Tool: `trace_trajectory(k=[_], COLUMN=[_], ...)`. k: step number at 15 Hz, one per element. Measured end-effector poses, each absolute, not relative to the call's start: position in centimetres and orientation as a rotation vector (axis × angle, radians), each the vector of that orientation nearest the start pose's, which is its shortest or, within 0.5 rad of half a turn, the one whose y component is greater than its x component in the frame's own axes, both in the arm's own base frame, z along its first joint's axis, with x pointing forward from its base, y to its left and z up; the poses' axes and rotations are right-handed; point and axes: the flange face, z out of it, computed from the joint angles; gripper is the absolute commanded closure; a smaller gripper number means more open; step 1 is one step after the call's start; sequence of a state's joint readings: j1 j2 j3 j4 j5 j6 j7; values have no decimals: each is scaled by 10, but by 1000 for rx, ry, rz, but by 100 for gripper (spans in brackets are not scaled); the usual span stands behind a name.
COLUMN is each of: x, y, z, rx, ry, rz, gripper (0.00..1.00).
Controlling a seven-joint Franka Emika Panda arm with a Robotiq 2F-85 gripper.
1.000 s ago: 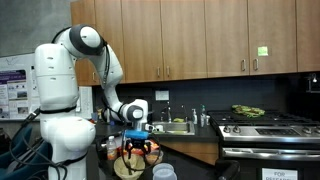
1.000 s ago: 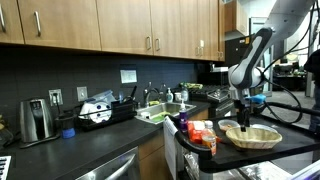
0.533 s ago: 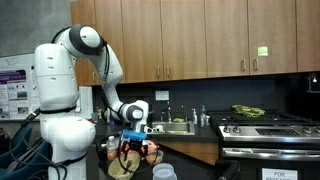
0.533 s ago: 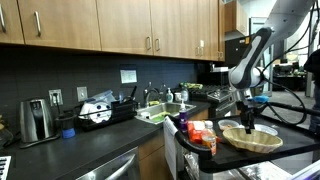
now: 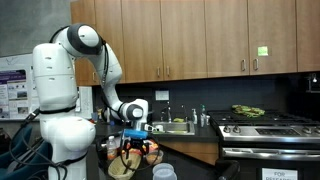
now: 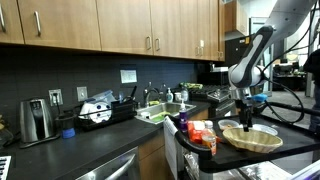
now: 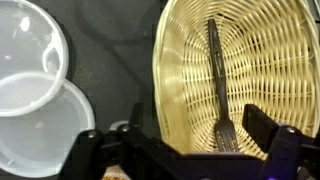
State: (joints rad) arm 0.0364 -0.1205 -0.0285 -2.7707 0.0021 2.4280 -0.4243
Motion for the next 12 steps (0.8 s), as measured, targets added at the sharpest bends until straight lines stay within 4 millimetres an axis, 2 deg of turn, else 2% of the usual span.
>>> trace_trajectory(k=[6, 12], x=[363, 357], y=[5, 16], z=[249, 267], rx=[-3008, -2975], ry=[-654, -647], rz=[273, 303], gripper=[0, 0])
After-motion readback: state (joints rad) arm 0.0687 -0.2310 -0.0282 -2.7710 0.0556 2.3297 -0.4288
